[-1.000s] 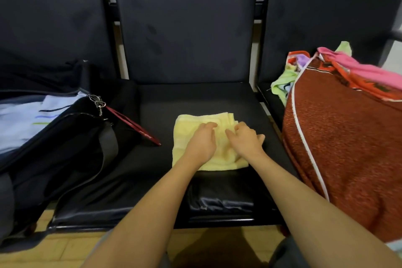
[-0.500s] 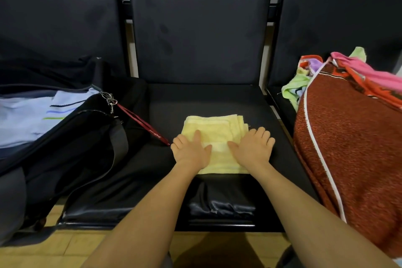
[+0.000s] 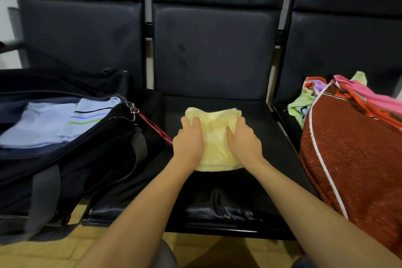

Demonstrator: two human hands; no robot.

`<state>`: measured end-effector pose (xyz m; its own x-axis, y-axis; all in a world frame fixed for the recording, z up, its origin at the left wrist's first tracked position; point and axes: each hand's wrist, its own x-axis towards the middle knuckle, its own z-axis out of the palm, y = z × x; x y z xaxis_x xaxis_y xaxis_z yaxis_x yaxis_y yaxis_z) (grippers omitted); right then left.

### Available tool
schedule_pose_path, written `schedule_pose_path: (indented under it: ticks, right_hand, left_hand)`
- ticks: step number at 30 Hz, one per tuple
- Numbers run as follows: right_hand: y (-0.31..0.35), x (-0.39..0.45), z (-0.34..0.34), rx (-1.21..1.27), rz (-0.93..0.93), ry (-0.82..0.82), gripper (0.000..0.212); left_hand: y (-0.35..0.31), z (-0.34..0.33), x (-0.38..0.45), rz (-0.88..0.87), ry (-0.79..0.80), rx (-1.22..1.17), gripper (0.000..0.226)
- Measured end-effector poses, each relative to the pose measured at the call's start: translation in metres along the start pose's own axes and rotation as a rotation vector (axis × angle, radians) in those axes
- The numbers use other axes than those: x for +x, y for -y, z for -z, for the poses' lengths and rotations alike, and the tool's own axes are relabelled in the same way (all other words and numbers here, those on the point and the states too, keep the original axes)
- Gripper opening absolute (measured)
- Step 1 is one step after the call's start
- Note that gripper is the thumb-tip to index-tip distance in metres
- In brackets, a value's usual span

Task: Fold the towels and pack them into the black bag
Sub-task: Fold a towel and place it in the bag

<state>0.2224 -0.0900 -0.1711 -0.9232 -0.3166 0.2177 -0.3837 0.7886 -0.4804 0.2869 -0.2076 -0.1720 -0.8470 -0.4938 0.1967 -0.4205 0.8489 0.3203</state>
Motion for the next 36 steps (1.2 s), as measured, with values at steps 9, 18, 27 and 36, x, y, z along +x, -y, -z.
schedule_pose_path:
  ticks: [9,18,27,36]
  right_hand:
    - [0.134,0.006,0.020,0.168,0.262,-0.145,0.036]
    - [0.279,0.000,-0.042,0.349,0.405,-0.030,0.033]
    - [0.393,-0.017,-0.149,0.342,0.398,0.209,0.043]
    - [0.389,-0.082,-0.256,0.109,0.092,0.481,0.044]
  left_hand:
    - [0.080,0.110,0.022,-0.033,-0.309,0.280,0.026]
    - [0.226,0.173,0.038,0.079,-0.299,0.352,0.029]
    - [0.368,0.186,0.026,0.227,-0.105,0.468,0.026]
    - [0.438,0.137,-0.010,0.335,0.319,0.794,0.040]
